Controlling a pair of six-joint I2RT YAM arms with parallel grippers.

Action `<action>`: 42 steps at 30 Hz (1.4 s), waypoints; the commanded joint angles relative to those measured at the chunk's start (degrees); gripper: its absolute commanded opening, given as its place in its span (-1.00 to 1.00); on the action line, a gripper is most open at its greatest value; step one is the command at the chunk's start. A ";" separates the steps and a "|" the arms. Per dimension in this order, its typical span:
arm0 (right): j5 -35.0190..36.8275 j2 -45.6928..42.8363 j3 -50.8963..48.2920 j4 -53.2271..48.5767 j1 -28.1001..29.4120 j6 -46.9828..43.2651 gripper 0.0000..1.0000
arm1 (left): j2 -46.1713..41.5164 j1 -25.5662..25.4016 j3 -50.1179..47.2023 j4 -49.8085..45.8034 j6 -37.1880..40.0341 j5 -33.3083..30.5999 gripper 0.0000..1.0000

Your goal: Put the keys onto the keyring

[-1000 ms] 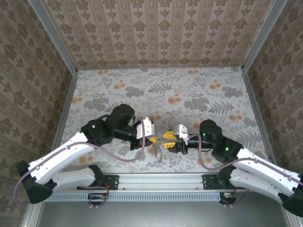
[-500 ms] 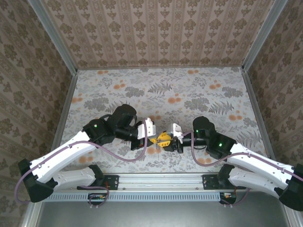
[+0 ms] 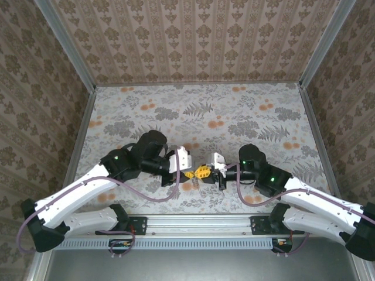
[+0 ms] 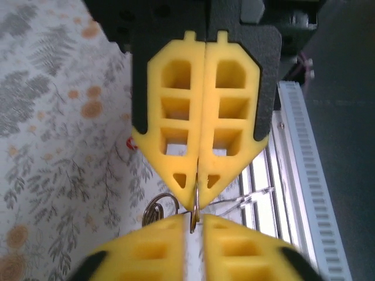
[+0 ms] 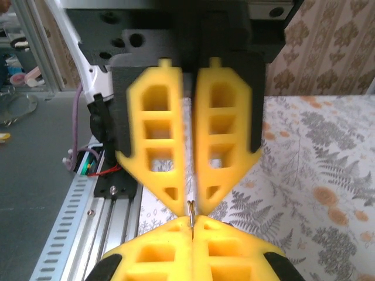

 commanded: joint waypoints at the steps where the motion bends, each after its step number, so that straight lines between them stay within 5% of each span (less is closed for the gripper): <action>1: 0.20 -3.65 -2.91 9.32 0.36 3.31 -1.00 | -6.69 2.07 -4.74 9.06 -5.46 3.10 -0.54; 8: -1.20 -4.57 -7.47 26.61 0.30 13.07 -1.00 | -14.08 3.51 -13.90 25.40 -14.36 6.29 -0.51; 17: -1.38 -1.26 -10.49 42.51 0.29 21.50 -1.00 | -13.33 3.17 -15.31 32.84 -16.63 9.75 -0.50; 42: -1.65 1.33 -11.61 47.35 0.44 24.20 -1.00 | -10.85 2.95 -14.92 38.61 -16.99 11.50 -0.66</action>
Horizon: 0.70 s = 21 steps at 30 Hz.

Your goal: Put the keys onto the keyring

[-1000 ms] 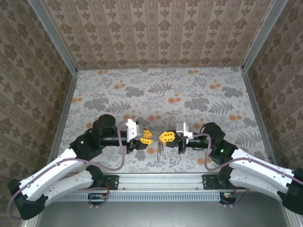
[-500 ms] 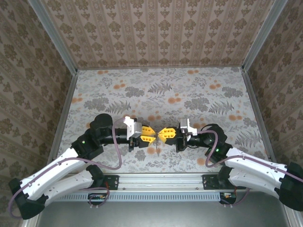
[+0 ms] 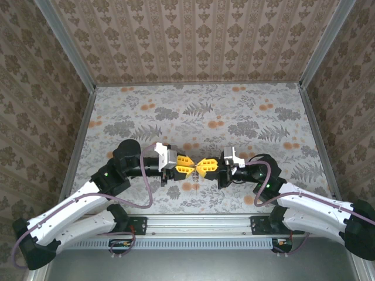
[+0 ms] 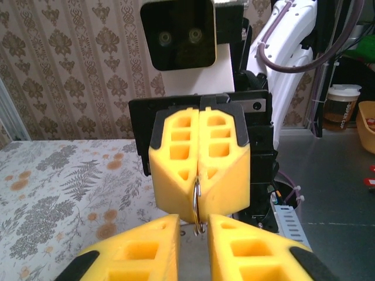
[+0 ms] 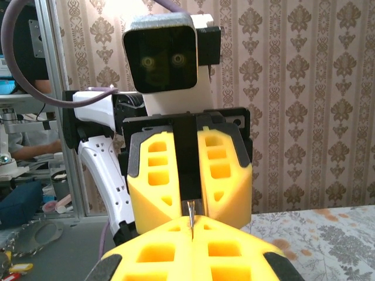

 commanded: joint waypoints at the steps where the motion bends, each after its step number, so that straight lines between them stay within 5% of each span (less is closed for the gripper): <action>1: -0.52 -0.10 -0.54 3.19 0.42 0.77 -1.00 | 0.67 0.02 0.02 2.99 -0.89 1.89 -0.68; 6: -0.28 -0.33 -1.07 3.26 0.41 0.77 -1.00 | 1.81 0.04 0.05 3.36 -0.84 2.60 -1.00; 11: 0.60 -1.54 -0.17 -1.14 0.38 -0.41 -1.00 | 1.57 -0.30 1.37 -1.44 1.33 1.65 -1.00; 15: 4.09 -6.37 2.92 -18.92 0.38 -7.67 -0.39 | 1.86 -2.54 5.90 -12.75 7.95 -4.26 -1.00; 21: 12.37 -15.23 6.41 -43.28 0.43 -18.05 -0.36 | 4.21 -5.12 10.28 -22.38 14.05 -10.57 -1.00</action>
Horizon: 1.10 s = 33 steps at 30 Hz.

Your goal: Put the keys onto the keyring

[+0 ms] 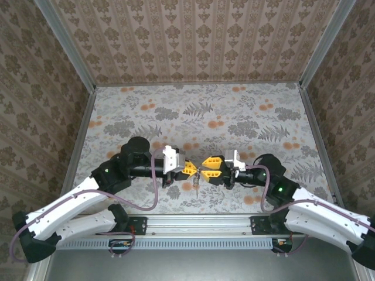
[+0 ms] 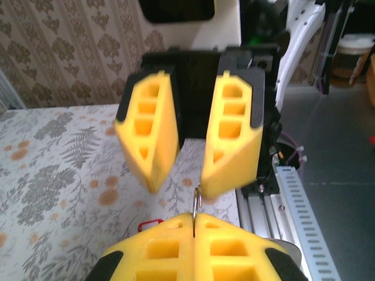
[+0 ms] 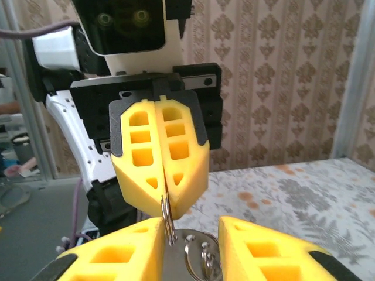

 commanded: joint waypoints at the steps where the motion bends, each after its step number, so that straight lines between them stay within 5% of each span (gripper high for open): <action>1: 6.37 -3.87 3.13 -16.86 0.21 -7.88 -0.36 | 0.97 -1.07 3.18 -6.95 5.67 -4.48 -1.00; 9: 1.83 -2.08 4.85 -20.81 0.26 -11.47 -0.41 | 3.93 -1.83 4.91 -9.00 7.64 -5.81 -1.00; 25: -3.34 5.62 5.63 -13.21 0.33 -10.05 -0.52 | 6.32 -1.84 5.33 -10.84 8.60 -5.85 -1.00; 28: -2.61 6.49 6.00 -13.17 0.32 -10.09 -0.62 | 6.67 -1.82 5.61 -11.34 8.74 -5.86 -1.00; 31: -2.08 7.53 6.55 -13.85 0.36 -10.53 -1.00 | 6.75 -1.84 5.76 -11.54 8.69 -5.94 -1.00; 33: -1.83 7.58 6.18 -12.96 0.27 -10.47 -1.00 | 6.76 -1.82 5.92 -11.55 8.69 -5.99 -1.00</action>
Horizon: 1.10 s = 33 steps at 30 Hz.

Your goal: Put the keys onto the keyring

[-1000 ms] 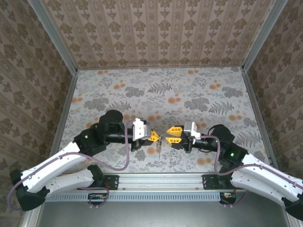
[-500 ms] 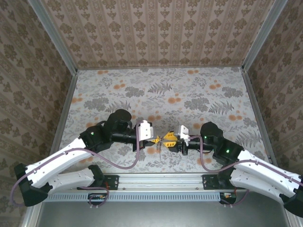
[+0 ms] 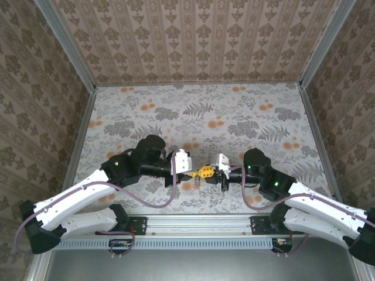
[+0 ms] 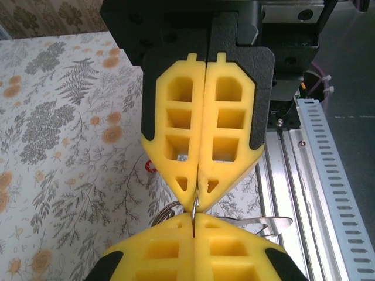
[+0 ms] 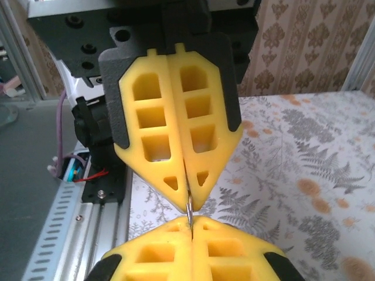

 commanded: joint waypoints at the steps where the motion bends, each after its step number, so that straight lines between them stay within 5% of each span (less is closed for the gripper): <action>1: -0.09 -0.07 1.27 2.86 0.36 -0.24 -1.00 | -0.09 -0.38 2.26 0.44 1.11 0.70 -1.00; 5: 0.39 -1.83 -1.37 7.91 0.37 0.98 -1.00 | -1.76 -0.24 -0.66 6.20 -1.21 1.13 -0.99; 17: -2.04 -4.91 -7.00 22.46 0.24 6.31 -1.00 | -3.51 2.17 -6.23 17.30 -6.97 6.08 -0.50; 24: -2.16 -5.29 -8.26 26.32 0.21 7.69 -1.00 | -4.16 2.43 -6.95 18.55 -7.81 7.25 -0.77; 26: -2.42 -4.74 -8.37 27.34 0.26 8.18 -1.00 | -4.23 2.48 -7.11 19.02 -7.85 7.82 -0.98; 31: -0.83 -4.43 -7.67 25.23 0.22 8.49 -1.00 | -4.45 2.46 -6.86 18.48 -7.34 8.17 -1.00; 33: 1.48 -5.44 -6.51 19.75 0.32 8.03 -0.44 | -4.74 2.47 -6.45 16.85 -6.26 6.67 -1.00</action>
